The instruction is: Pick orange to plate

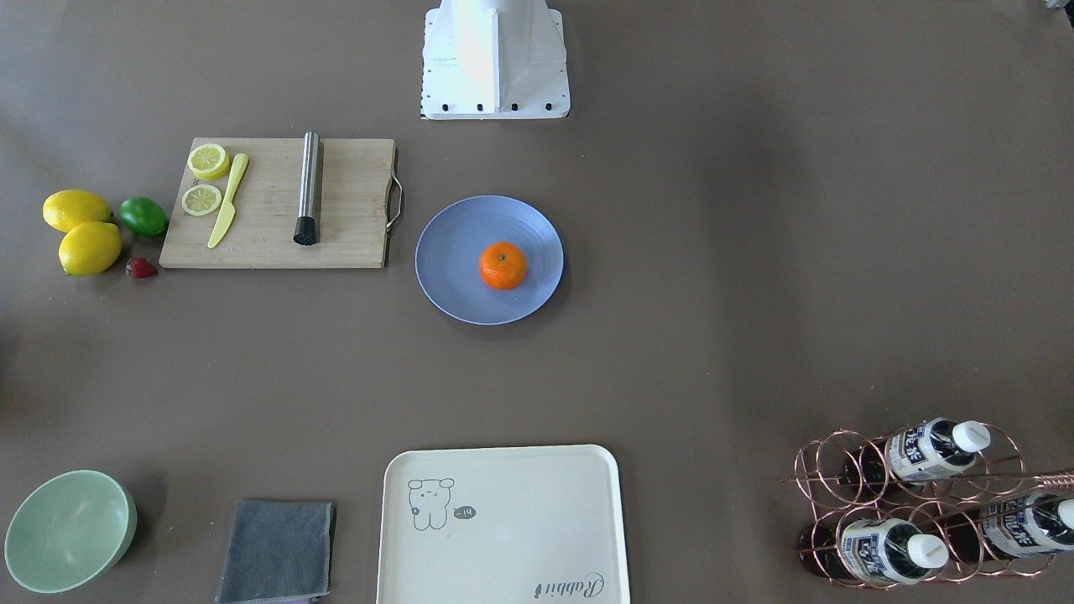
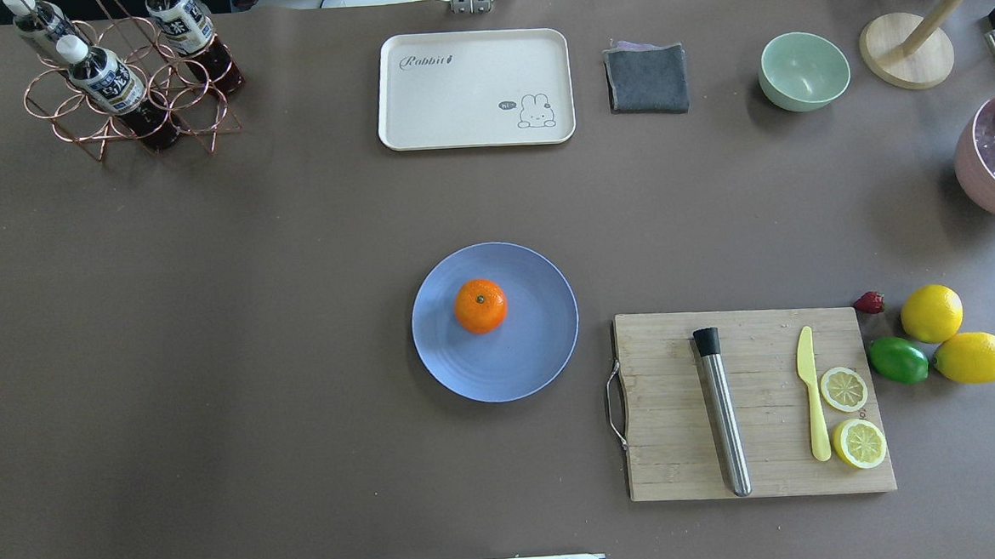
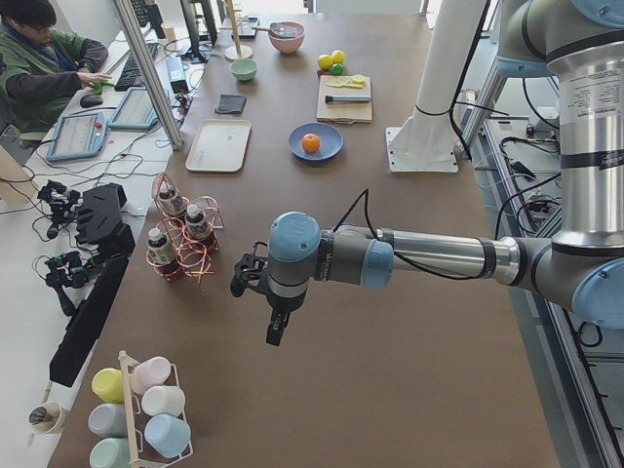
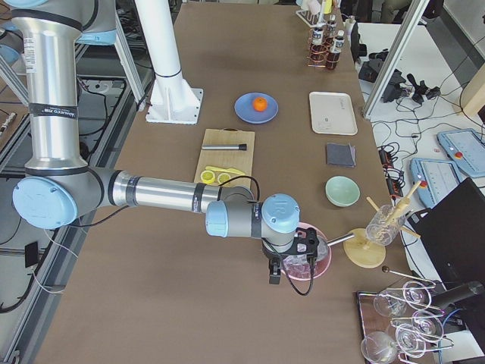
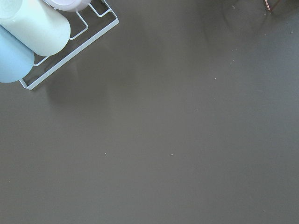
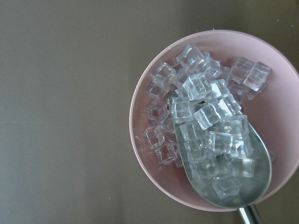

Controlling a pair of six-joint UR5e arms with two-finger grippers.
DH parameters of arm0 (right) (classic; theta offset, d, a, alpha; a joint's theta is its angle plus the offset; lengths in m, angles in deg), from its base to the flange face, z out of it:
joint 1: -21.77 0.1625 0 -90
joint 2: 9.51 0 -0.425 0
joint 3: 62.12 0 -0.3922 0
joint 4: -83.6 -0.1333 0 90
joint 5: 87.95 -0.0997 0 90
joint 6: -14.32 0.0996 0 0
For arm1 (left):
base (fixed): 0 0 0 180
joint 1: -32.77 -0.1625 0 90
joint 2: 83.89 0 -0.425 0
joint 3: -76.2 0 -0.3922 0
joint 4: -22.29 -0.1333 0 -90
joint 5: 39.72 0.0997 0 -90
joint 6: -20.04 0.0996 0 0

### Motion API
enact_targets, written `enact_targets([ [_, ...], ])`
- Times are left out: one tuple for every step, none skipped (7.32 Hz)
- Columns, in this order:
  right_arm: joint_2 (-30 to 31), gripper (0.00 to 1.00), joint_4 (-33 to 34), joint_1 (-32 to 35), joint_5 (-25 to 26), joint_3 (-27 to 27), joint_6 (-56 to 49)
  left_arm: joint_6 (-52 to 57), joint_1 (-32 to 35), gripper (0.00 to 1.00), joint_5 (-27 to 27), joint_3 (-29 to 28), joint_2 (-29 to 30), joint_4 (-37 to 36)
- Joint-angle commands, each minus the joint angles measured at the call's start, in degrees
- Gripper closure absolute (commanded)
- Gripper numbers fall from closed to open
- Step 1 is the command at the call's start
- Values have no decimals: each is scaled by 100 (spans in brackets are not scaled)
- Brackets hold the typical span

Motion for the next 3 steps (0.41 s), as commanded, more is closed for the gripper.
enact_targets([
  [5, 0, 3, -19, -123, -133, 35, 3, -2, 2, -4, -29, 3, 7],
  [14, 0, 3, -19, -141, -160, 35, 3, -2, 2, -4, -29, -5, 7],
  [23, 0, 3, -19, -133, -160, 35, 12, -2, 2, -4, -37, -5, 7],
])
